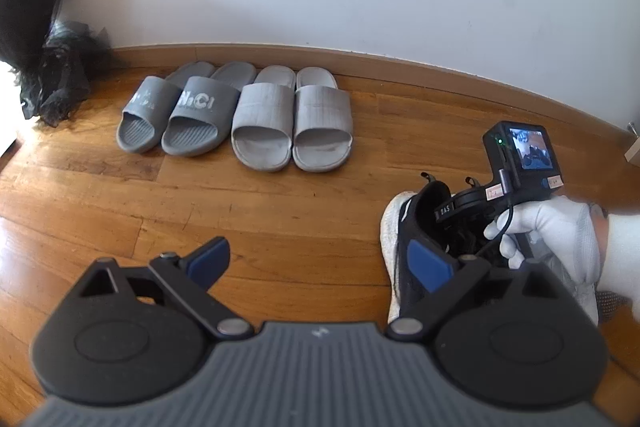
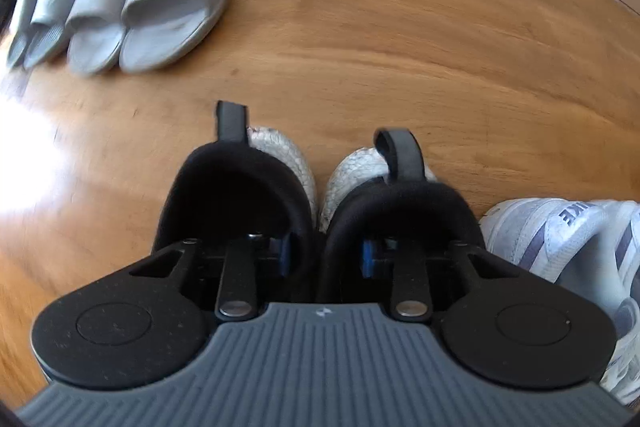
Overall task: Organize scattered shoes
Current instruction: 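Grasp the black sneakers with the right gripper and place them beside the light grey slides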
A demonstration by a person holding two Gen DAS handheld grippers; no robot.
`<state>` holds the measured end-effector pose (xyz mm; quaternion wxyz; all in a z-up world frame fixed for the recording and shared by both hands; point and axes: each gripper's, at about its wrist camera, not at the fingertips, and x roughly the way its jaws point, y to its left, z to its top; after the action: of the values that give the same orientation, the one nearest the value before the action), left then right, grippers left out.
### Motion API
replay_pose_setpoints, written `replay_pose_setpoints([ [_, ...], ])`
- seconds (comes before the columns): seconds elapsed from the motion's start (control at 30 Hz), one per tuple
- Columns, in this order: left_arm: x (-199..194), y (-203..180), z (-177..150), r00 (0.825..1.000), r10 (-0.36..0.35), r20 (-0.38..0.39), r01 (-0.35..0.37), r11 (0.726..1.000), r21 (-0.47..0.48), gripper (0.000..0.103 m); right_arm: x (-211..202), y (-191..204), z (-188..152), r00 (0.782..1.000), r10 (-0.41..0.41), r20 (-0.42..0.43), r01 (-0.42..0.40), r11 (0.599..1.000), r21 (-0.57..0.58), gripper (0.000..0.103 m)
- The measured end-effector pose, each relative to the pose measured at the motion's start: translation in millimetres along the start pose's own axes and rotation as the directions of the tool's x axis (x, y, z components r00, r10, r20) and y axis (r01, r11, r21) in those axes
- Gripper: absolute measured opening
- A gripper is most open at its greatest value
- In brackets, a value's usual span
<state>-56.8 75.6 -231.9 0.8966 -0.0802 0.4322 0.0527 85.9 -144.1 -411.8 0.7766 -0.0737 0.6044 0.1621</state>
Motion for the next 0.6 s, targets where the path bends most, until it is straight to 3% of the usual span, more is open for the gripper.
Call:
replay_pose_setpoints([
  [0.07,2.9,-3.6,12.0,1.0,-0.022,0.01,0.022,1.0,0.009,0.096,-8.3,-1.8,24.0,1.0,0.024,0.013,-0.024,1.0,0.014,0.019],
  [0.33,16.0,-3.2,66.0,0.989,-0.102,0.106,0.1,0.995,0.023,0.098,6.1,-23.0,146.3,0.996,-0.025,0.088,0.013,0.992,0.128,0.019],
  [0.6,48.9,7.8,98.9,0.989,-0.084,0.125,0.08,0.996,0.04,0.1,39.8,3.6,241.6,0.992,-0.045,0.116,0.032,0.994,0.109,0.019],
])
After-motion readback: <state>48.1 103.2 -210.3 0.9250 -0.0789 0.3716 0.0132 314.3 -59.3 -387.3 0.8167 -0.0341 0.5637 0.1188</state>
